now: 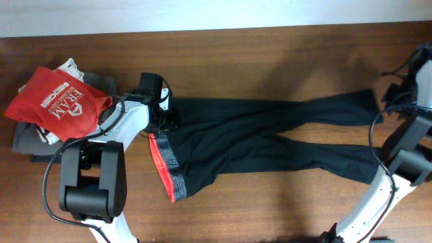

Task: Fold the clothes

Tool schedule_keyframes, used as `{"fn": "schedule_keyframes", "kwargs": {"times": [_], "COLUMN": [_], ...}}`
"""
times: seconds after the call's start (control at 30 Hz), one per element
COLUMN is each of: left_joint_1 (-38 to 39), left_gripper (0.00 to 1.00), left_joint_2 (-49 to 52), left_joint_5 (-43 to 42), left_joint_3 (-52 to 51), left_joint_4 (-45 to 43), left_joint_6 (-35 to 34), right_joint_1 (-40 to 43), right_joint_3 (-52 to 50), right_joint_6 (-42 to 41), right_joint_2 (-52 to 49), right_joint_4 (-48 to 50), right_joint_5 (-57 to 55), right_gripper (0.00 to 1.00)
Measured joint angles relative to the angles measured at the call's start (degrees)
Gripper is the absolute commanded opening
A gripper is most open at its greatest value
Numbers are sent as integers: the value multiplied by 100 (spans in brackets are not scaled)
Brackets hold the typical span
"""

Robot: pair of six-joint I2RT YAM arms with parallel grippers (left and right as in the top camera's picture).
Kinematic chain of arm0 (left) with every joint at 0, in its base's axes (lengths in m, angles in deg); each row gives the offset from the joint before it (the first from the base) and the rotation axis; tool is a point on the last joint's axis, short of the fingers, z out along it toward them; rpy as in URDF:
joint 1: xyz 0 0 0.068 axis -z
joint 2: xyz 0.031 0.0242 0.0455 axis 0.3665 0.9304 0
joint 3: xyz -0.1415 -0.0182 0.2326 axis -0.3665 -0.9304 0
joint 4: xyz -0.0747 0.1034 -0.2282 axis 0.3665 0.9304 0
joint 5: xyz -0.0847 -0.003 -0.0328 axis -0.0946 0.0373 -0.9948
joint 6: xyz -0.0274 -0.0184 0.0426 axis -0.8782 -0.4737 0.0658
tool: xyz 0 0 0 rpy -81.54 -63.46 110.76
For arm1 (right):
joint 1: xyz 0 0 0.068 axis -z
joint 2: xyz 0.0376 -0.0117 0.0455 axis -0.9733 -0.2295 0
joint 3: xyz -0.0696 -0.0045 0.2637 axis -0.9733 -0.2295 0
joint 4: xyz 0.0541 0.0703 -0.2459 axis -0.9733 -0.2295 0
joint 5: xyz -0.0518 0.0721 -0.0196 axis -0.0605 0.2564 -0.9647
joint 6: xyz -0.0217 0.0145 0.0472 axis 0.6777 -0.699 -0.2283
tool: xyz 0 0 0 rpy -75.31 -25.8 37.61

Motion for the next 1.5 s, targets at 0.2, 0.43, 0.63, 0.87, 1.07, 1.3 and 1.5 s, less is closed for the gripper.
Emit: {"fn": "schedule_keyframes", "kwargs": {"times": [0.2, 0.43, 0.63, 0.87, 1.07, 1.3, 1.5], "left_joint_1": [-61, -321, -389, -385, -385, -385, -391], "left_gripper": [70, 78, 77, 67, 68, 68, 56], "left_joint_2": [44, 181, 181, 184, 476, 960, 1051], "left_joint_5": [44, 107, 129, 367, 507, 595, 793], "left_joint_3": [173, 1268, 2153, 2100, 2055, 2020, 1989], "left_joint_4": [393, 1534, 2319, 2063, 1746, 1534, 1196], "left_joint_6": [-2, 37, 61, 103, 103, 103, 103], "right_joint_1": [249, 256, 254, 116, -87, -138, -138], "right_joint_3": [-4, -13, -24, -24, -24, -24, -24], "right_joint_6": [-118, -111, -109, -87, -57, -42, -42], "right_joint_2": [0, 48, 575, 1281, 1381, 1381, 1381], "right_joint_4": [-273, -549, -909, -1202, -1307, -1342, -1340], "right_joint_5": [85, 509, 905, 1088, 1137, 1152, 1156], "right_gripper": [30, 32, 33, 34, 34, 35, 35]}}
